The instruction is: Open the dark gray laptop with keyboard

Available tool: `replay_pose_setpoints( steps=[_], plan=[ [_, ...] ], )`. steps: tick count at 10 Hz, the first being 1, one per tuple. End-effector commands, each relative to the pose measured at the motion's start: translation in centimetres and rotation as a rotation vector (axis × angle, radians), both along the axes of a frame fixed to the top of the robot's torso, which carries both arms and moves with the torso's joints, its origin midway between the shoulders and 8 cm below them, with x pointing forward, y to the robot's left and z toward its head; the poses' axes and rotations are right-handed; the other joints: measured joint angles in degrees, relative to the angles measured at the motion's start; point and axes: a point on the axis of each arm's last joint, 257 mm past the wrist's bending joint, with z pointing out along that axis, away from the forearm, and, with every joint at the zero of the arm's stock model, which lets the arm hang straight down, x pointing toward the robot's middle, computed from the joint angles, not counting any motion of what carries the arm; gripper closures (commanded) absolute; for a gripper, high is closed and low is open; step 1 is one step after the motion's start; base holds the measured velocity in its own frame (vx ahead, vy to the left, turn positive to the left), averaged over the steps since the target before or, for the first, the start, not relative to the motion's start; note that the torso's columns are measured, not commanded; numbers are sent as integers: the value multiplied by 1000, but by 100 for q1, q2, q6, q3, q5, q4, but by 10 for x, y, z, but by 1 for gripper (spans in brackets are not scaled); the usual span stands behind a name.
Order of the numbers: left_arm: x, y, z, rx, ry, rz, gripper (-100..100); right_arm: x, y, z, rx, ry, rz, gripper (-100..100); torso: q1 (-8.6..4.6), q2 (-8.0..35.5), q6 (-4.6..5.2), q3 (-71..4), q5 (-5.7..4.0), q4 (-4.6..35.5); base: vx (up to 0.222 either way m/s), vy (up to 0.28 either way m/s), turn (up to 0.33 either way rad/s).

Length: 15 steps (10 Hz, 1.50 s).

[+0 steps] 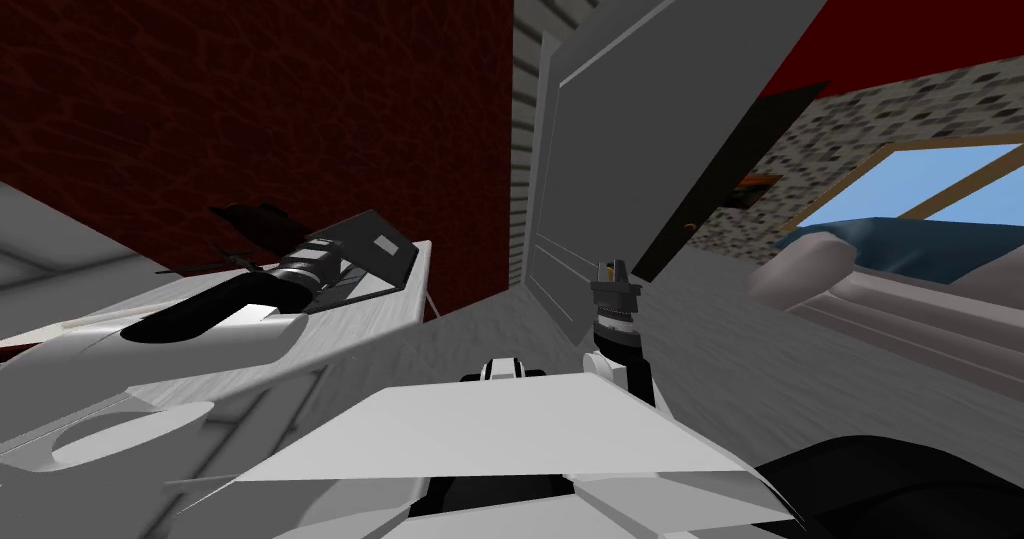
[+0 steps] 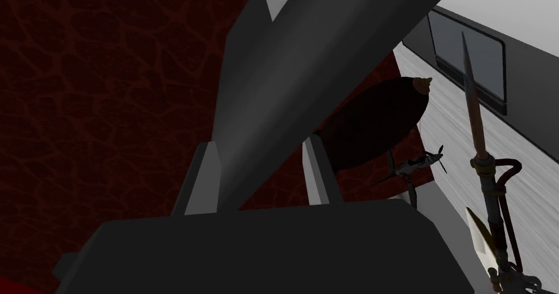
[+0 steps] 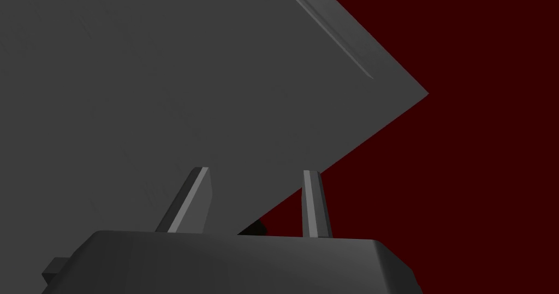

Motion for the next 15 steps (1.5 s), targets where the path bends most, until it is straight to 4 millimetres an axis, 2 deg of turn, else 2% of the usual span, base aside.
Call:
replay_pose_setpoints(
  steps=[1,2,10,11,12,15],
  plan=[
    [3,0,-3,-37,-15,-2,100,0,0,0,0,0,0,0,-7,13,-2,8,-6,7,-22,23,2],
    [10,5,-12,-117,-51,-6,100,0,0,0,0,0,0,0,-20,15,-2,10,-10,9,-34,34,35],
    [40,11,-47,-416,-194,-28,100,0,0,0,0,0,0,0,-5,18,-5,12,-5,10,-53,40,20],
    [37,11,-48,-393,-176,-23,100,0,0,0,0,0,0,0,-4,18,-6,12,-5,10,-19,16,2],
    [30,9,-37,-402,-180,-24,-100,0,0,0,0,0,0,0,-13,15,-4,9,-10,11,25,18,8],
    [18,3,-21,-405,-180,-25,-100,0,0,0,0,0,0,0,0,2,-2,0,-5,5,53,23,9]
  ],
)
